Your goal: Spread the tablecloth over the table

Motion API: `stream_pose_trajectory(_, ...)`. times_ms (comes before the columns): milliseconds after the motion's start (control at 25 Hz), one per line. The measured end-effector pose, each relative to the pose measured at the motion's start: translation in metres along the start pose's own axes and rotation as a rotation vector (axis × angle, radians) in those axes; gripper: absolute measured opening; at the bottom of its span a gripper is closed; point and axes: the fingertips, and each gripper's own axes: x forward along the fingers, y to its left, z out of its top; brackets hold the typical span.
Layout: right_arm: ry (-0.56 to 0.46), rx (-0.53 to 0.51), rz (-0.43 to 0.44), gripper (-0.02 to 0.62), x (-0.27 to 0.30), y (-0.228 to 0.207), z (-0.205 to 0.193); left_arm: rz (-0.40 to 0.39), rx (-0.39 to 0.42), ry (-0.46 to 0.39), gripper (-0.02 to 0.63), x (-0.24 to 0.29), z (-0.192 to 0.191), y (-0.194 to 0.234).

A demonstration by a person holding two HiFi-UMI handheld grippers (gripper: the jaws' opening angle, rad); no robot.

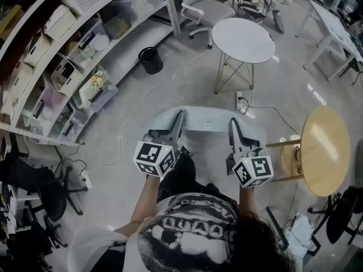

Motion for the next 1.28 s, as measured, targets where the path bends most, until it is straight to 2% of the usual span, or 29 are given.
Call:
stream_pose_trajectory(280, 0.042, 0.042, -0.051, 0.041, 0.099, -0.001, -0.005, -0.045, 0.002, 0.034, 0.063, 0.06, 0.012, 0.087)
stream_pose_trajectory(720, 0.025, 0.069, -0.104, 0.041, 0.207, -0.007, 0.005, -0.123, 0.002, 0.026, 0.063, 0.13, 0.04, 0.175)
stream_pose_trajectory(1080, -0.004, 0.05, -0.162, 0.041, 0.231, -0.015, 0.017, -0.187, 0.007, 0.011, 0.064, 0.16, 0.054, 0.191)
stream_pose_trajectory(1280, -0.008, 0.038, -0.201, 0.041, 0.225, -0.032, 0.027, -0.228, -0.005, 0.021, 0.064, 0.178, 0.057, 0.177)
